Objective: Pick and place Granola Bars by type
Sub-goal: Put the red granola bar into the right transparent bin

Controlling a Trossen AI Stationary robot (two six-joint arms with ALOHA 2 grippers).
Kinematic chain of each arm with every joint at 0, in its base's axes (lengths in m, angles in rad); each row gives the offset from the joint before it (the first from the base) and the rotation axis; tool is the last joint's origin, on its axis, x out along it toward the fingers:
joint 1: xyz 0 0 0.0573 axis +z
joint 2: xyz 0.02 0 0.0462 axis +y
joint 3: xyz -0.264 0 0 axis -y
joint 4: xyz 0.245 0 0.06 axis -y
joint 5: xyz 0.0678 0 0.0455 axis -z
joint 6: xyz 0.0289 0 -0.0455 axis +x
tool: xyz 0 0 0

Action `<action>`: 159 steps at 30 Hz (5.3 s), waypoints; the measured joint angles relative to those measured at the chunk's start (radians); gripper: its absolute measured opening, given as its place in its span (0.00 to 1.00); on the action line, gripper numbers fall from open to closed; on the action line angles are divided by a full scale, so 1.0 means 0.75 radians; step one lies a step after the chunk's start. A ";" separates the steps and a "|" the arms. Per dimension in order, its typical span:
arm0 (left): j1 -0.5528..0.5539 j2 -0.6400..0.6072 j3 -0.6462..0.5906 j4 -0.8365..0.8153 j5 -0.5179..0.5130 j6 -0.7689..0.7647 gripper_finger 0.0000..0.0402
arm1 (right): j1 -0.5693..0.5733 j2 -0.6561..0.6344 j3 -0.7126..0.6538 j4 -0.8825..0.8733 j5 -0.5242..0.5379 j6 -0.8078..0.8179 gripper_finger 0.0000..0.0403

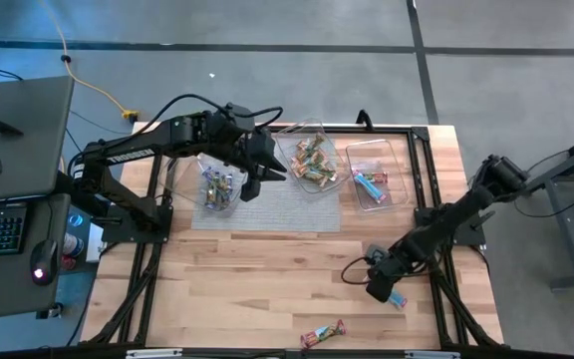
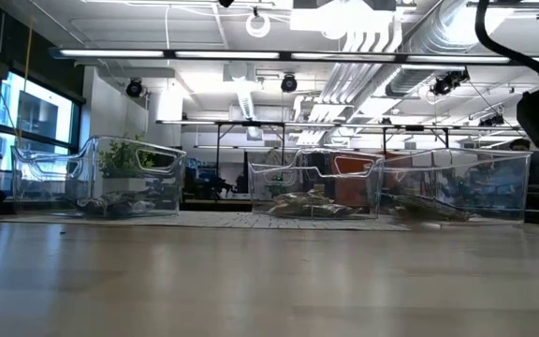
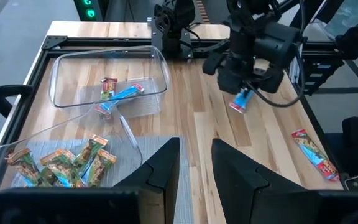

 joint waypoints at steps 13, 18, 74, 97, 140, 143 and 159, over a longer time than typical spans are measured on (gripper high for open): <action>0.001 0.000 0.000 0.003 -0.051 0.001 0.22 | -0.002 0.057 0.001 0.138 0.002 -0.028 0.20; 0.001 0.000 -0.001 0.005 -0.119 0.001 0.22 | -0.026 0.054 0.011 0.153 0.019 -0.033 0.03; 0.001 0.001 -0.001 -0.116 -0.141 -0.010 0.22 | -1.257 -0.072 0.411 -0.641 0.918 -1.354 0.26; 0.001 0.001 -0.002 -0.143 -0.144 -0.010 0.22 | -0.522 -0.032 0.915 -0.641 0.424 -1.409 0.48; 0.001 0.001 -0.002 -0.189 -0.126 -0.114 0.22 | 0.227 0.826 0.915 0.258 0.488 -1.121 0.55; -0.001 0.001 -0.002 -0.189 -0.126 -0.114 0.22 | 0.228 0.857 0.916 0.261 0.479 -1.124 0.55; -0.073 0.001 -0.002 -0.185 -0.115 -0.104 0.22 | 0.224 0.870 0.918 0.252 0.464 -1.056 0.16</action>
